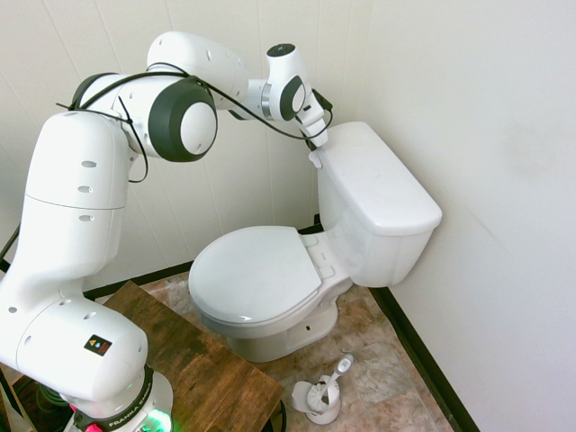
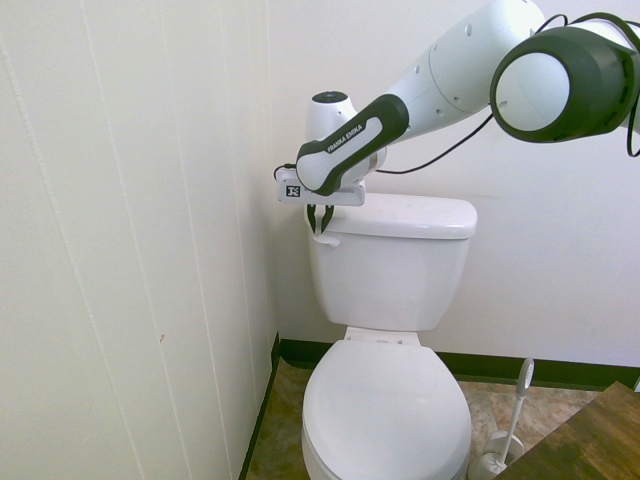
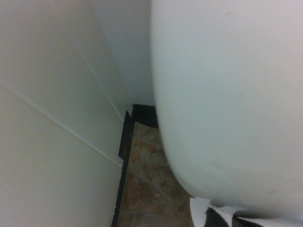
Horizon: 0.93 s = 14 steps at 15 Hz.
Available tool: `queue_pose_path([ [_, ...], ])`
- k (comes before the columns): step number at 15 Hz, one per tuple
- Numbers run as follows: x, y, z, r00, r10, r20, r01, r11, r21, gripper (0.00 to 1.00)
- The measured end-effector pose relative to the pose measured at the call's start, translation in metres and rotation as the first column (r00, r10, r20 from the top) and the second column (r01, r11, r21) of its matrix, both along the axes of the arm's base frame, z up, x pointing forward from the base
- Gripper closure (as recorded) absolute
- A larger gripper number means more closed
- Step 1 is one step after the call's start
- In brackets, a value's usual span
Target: Flush the toilet
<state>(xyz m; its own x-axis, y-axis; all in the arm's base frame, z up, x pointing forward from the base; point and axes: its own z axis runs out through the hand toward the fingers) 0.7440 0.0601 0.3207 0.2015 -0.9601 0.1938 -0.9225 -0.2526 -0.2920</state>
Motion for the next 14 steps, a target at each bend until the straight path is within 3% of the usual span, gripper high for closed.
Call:
queue_pose_path([
  [14, 0.011, -0.012, -0.036, 0.997, -0.05, -0.052, 0.051, 0.998, 0.031, 1.0],
])
